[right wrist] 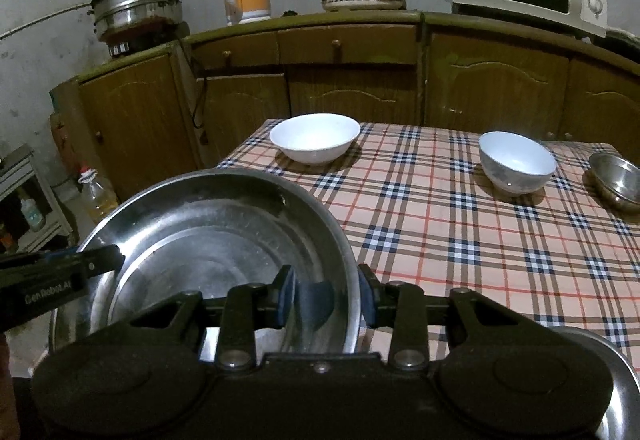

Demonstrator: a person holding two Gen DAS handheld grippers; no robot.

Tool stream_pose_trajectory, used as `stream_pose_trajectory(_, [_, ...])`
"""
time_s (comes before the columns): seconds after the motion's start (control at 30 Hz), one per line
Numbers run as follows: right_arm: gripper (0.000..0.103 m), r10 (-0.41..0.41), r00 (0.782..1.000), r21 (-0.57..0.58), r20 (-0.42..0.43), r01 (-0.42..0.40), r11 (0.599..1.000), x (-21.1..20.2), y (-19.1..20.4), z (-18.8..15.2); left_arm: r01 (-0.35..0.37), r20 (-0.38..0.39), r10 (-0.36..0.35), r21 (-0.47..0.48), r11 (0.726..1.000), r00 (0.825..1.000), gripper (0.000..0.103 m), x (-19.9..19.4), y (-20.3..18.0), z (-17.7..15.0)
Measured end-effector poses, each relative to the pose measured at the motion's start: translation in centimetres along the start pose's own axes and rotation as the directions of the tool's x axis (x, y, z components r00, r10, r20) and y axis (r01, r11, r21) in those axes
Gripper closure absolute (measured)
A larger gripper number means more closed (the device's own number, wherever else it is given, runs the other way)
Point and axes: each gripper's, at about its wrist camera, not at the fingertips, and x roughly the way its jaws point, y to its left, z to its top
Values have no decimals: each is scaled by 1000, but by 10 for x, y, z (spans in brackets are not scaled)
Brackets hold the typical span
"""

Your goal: Organize plates and bowls

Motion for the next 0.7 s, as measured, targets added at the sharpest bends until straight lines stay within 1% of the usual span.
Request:
stream_pose_trajectory(0.37, [60, 16, 999, 24, 33, -17, 1000, -31, -8, -2, -1, 32, 1, 18, 1000, 999, 78, -24, -12, 2])
stream_pose_trajectory(0.7, [60, 17, 999, 44, 46, -19, 999, -54, -15, -8, 7, 46, -9, 28, 1000, 999, 78, -38, -21, -1])
